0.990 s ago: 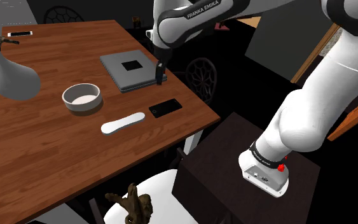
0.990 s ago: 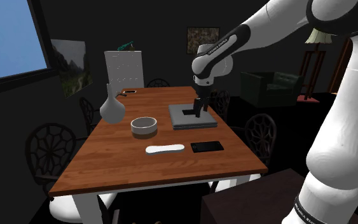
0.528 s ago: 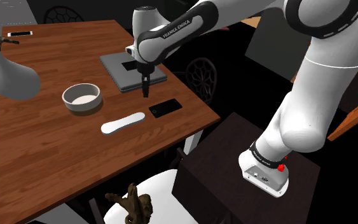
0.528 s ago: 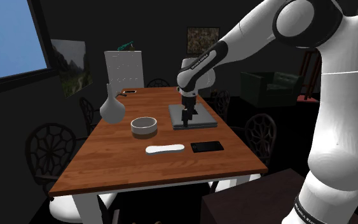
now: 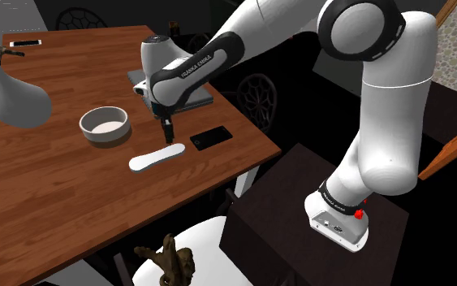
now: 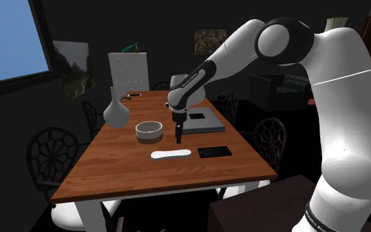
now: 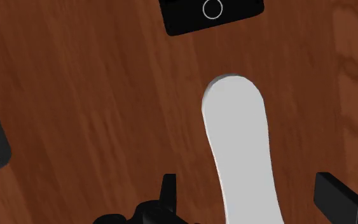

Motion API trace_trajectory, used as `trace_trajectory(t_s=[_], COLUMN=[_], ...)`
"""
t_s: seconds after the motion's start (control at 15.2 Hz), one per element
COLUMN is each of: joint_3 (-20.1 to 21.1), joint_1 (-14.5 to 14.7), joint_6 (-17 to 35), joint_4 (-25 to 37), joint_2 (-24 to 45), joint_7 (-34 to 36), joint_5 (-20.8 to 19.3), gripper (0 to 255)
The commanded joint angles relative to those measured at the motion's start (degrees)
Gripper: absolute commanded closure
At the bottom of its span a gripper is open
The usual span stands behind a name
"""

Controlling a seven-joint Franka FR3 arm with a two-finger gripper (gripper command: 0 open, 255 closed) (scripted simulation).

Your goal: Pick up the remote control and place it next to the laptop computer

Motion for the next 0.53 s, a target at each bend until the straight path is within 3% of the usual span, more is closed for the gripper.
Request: trace_trajectory(t_s=[0.0, 0.2, 0.46], joint_3=[0.87, 2.06, 1.88], joint_1=[0.91, 2.39, 2.57], joint_6=[0.92, 1.54, 3.12], joint_4=[1.81, 5.22, 5.23], joint_2=[3.05, 7.6, 9.21], joint_7=[-1.83, -4.46, -4.32], joint_5=[-0.88, -2.31, -2.57], gripper=[0, 0, 0])
